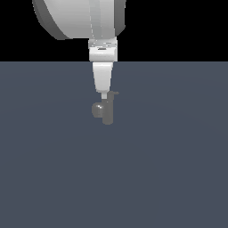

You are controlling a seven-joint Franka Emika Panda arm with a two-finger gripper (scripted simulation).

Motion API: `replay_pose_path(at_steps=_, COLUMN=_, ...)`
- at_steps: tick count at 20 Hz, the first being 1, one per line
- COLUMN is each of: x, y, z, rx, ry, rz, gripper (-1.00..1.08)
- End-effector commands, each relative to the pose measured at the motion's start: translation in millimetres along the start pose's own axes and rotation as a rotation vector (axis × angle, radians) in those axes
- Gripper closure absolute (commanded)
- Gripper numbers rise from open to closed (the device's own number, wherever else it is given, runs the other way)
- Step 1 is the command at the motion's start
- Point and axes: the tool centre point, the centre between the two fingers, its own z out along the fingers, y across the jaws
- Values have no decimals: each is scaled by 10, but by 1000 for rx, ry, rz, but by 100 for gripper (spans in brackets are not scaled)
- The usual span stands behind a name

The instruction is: Turn on the faucet by rotating a designated handle.

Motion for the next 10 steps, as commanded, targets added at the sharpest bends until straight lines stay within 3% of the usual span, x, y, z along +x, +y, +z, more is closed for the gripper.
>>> replay_pose_path(at_steps=1, x=224, y=-85, z=1, rx=8, ry=6, rz=23, gripper=108)
replay_pose_path(at_steps=10, x=593, y=-234, z=3, rx=7, ry=10, rz=39, gripper=108)
